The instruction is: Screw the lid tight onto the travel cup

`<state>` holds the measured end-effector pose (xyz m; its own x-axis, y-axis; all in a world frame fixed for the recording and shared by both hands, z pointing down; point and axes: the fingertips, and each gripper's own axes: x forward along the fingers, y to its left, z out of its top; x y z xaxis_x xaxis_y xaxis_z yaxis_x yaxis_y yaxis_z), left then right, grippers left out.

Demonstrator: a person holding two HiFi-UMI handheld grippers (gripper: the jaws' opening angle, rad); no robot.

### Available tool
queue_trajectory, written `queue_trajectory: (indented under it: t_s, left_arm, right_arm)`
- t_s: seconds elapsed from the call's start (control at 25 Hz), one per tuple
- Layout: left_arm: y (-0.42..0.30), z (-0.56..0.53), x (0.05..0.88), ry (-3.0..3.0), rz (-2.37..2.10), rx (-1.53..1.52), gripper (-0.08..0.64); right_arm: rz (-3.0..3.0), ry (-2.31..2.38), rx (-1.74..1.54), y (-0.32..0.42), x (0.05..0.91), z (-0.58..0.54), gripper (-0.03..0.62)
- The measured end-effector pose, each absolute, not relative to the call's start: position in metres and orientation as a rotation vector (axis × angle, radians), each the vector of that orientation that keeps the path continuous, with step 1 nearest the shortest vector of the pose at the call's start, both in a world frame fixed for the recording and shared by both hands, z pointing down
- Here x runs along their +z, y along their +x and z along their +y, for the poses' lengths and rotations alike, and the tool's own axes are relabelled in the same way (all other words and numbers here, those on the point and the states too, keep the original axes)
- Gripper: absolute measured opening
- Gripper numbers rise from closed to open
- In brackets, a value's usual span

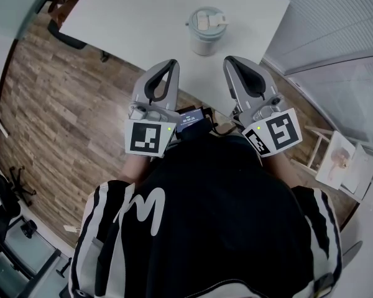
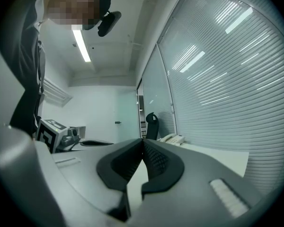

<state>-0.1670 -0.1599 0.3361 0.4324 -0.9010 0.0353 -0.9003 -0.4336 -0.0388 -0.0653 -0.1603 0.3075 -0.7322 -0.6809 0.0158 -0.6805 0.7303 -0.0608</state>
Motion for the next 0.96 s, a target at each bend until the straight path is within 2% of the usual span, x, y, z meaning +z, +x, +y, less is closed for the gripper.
queue_trajectory:
  t_s: [0.96]
  left_arm:
    - [-0.1643, -0.1579, 0.3334, -2.639, 1.648, -0.084, 0.002]
  right_arm:
    - [2.888, -1.17, -0.106, -0.0609, 0.3069, -0.1587, -0.002]
